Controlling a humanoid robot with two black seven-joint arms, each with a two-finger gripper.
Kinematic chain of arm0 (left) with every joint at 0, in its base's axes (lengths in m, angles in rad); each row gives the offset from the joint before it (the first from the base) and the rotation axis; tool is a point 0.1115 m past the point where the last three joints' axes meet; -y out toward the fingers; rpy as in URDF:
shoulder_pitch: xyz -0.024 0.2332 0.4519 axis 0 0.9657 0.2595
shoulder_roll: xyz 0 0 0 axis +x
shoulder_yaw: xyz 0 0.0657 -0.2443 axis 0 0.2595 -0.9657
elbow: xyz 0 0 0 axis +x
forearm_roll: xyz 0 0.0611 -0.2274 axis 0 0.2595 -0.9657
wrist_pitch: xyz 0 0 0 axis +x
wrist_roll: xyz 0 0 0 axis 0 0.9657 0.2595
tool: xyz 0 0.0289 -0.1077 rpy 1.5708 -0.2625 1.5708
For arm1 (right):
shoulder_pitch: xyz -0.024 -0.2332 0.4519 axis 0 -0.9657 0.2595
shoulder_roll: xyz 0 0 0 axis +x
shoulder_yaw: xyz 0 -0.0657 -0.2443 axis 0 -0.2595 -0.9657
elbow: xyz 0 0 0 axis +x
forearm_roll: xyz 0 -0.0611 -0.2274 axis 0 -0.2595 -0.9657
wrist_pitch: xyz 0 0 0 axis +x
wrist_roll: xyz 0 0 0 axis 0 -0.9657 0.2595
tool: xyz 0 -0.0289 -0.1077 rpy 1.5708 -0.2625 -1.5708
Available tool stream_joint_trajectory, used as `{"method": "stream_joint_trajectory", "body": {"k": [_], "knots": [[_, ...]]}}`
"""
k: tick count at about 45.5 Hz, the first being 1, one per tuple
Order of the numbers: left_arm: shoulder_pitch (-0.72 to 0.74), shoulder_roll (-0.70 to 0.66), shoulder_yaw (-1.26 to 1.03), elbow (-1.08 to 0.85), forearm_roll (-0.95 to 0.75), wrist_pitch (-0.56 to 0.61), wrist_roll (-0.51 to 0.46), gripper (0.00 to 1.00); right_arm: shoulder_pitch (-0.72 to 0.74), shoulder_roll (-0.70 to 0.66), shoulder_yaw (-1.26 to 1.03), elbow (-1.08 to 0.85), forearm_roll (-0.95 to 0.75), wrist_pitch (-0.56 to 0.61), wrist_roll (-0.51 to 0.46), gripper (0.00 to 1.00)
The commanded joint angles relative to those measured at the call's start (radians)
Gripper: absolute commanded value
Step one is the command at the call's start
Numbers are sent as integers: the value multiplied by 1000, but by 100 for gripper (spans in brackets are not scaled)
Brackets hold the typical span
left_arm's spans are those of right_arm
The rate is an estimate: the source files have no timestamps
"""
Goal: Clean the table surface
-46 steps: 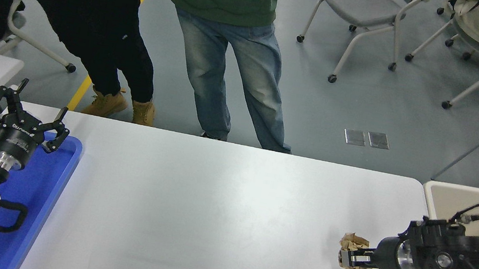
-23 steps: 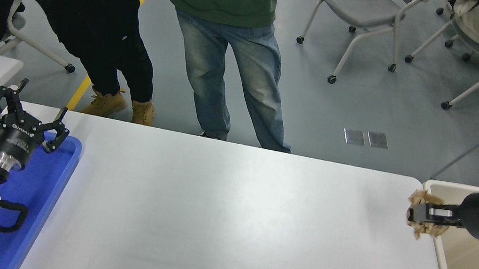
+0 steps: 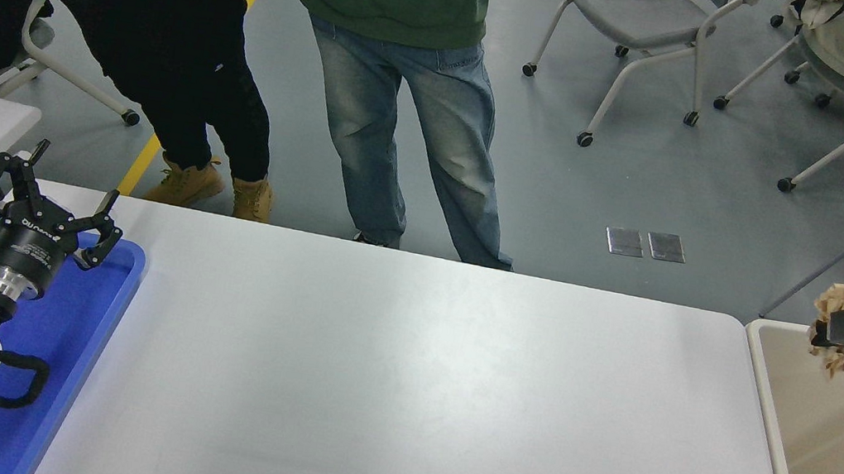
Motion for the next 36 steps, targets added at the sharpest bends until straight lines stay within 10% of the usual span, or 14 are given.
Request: {"method": "stream_joint_trajectory", "body": {"k": [1,15,36], "knots": [[0,0,0,0,0,0,0,100,-2,-12,56,-109,26,-1,0,0],[0,0,0,0,0,0,0,100,-20,14,64,-400,239,-108,3,0],[0,0,0,0,0,0,0,100,-390,363,77,-778,350,-575,72,0]]}}
